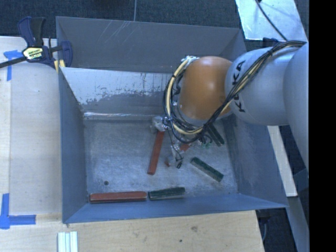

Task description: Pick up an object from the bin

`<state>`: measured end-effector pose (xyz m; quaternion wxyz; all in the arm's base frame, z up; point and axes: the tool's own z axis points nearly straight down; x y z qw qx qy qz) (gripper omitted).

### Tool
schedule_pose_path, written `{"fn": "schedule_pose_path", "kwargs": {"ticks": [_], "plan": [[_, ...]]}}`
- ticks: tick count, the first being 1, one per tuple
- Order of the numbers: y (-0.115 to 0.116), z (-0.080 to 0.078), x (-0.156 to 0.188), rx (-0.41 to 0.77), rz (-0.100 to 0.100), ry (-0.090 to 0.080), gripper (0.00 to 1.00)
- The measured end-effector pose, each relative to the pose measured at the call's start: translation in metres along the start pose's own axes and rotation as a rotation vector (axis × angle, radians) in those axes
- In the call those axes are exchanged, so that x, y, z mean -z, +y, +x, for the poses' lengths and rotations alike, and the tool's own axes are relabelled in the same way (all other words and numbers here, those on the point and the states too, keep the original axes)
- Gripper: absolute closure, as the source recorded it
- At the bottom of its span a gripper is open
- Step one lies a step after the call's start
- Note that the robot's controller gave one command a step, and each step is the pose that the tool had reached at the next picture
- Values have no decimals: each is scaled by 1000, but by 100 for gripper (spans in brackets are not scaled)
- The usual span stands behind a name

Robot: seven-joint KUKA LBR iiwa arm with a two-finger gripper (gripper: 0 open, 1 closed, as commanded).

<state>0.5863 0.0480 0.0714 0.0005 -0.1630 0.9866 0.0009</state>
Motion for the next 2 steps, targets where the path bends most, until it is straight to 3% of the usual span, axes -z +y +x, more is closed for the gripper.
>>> {"fn": "schedule_pose_path", "kwargs": {"ticks": [1,2], "plan": [[-1,-2,2,-1,2,-9,100],[-2,-4,50,-6,4,-8,100]]}}
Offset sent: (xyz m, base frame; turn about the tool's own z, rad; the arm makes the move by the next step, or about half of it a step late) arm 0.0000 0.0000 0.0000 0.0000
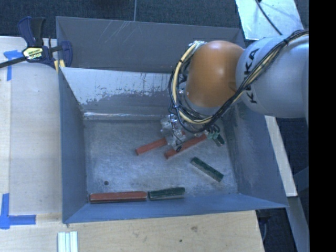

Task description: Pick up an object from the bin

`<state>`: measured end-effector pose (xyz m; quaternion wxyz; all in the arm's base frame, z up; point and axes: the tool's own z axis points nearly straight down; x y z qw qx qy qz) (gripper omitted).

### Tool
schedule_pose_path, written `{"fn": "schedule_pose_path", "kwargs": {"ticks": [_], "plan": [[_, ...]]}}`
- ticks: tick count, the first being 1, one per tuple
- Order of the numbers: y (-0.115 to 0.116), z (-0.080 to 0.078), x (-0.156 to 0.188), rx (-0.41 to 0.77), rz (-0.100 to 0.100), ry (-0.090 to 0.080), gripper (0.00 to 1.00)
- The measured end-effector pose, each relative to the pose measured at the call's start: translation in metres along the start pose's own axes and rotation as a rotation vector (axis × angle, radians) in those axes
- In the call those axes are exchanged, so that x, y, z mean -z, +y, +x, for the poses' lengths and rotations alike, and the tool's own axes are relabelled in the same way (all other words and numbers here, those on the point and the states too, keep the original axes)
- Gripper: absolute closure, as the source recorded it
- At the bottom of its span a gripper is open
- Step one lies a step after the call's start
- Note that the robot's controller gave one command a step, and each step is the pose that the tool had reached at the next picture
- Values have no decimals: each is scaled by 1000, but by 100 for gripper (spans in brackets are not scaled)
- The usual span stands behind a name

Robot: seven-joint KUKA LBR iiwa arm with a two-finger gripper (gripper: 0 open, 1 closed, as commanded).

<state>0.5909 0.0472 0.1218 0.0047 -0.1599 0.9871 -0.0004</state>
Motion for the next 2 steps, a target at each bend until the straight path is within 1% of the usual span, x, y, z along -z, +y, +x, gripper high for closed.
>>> {"fn": "schedule_pose_path", "kwargs": {"ticks": [1,2], "plan": [[-1,-2,30,-5,0,1,100],[-1,-3,32,-9,-1,3,100]]}}
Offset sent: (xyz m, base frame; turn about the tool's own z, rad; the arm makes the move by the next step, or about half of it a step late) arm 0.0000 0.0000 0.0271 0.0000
